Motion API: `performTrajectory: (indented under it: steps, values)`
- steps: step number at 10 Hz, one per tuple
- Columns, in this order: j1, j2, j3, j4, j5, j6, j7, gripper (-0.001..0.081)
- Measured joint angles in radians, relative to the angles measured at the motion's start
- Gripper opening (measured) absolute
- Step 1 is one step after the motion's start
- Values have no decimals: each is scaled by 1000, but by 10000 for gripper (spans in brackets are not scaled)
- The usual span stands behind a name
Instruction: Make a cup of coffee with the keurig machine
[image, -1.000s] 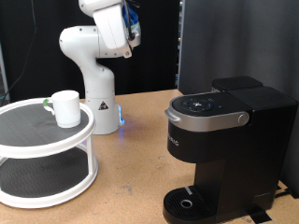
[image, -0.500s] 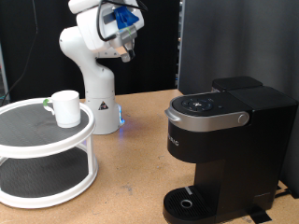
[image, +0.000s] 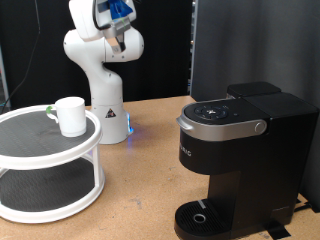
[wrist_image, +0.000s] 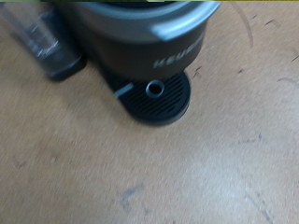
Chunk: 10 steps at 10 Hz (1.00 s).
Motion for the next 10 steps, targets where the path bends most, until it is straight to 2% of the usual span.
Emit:
performTrajectory:
  steps: [3, 7, 10]
  values:
    - [-16, -46, -33, 5, -98, -118, -110, 4]
    - [-21, -70, -60, -5, -97, -132, -145, 4]
    - [-24, -97, -128, -10, -115, -201, -309, 4]
